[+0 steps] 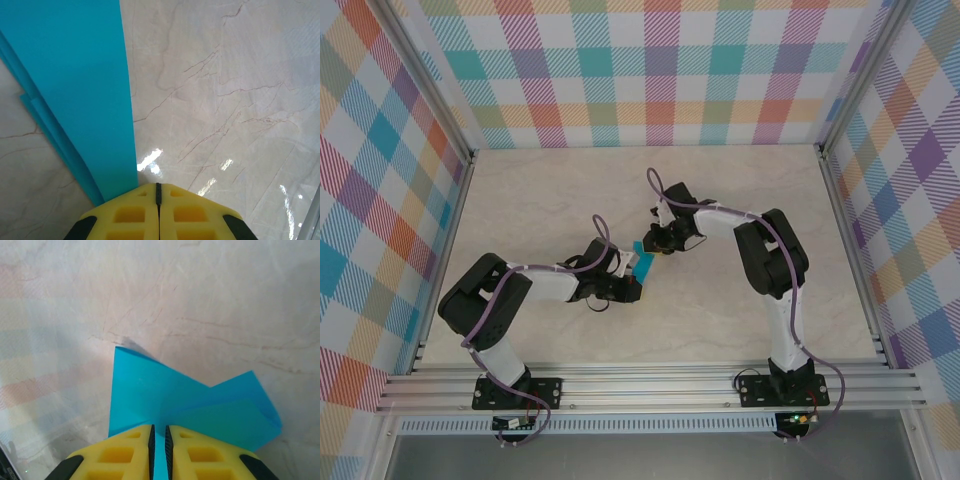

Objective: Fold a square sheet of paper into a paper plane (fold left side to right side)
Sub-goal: Fold the wing for the fifth time at the center of the table.

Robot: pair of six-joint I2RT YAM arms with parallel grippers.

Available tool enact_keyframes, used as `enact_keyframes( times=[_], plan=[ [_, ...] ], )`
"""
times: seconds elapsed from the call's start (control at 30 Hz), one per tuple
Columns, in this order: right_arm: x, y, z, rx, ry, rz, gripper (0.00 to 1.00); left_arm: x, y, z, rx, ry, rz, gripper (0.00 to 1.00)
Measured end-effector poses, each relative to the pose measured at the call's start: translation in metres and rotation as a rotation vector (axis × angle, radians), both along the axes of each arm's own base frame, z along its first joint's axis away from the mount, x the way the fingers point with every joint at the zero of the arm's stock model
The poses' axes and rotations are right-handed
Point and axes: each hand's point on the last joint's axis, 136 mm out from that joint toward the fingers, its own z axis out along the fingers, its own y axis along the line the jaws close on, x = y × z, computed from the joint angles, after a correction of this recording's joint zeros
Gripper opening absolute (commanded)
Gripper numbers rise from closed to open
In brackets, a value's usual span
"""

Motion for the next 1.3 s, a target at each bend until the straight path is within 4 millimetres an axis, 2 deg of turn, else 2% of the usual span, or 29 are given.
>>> enact_keyframes(
  times=[0.33,0.63,0.9,1.13,1.3],
  plan=[
    [0.013,-0.005,0.0,0.01,0.001,-0.003,0.16,0.0,0.0,0.0,-0.002,-0.003,0.0,0.04],
    [0.044,-0.026,0.001,0.011,-0.024,-0.065,0.16,0.0,0.0,0.0,-0.005,-0.007,0.0,0.05],
    [0.045,-0.026,0.001,0.015,-0.009,-0.063,0.17,-0.001,0.001,0.0,-0.005,-0.007,0.0,0.09],
    [0.044,-0.026,0.001,0.012,-0.005,-0.051,0.17,-0.011,0.007,0.006,-0.002,0.008,-0.003,0.28],
    [0.045,-0.025,0.002,0.015,-0.004,-0.05,0.2,-0.023,0.016,0.012,0.021,0.033,-0.001,0.35]
  ],
)
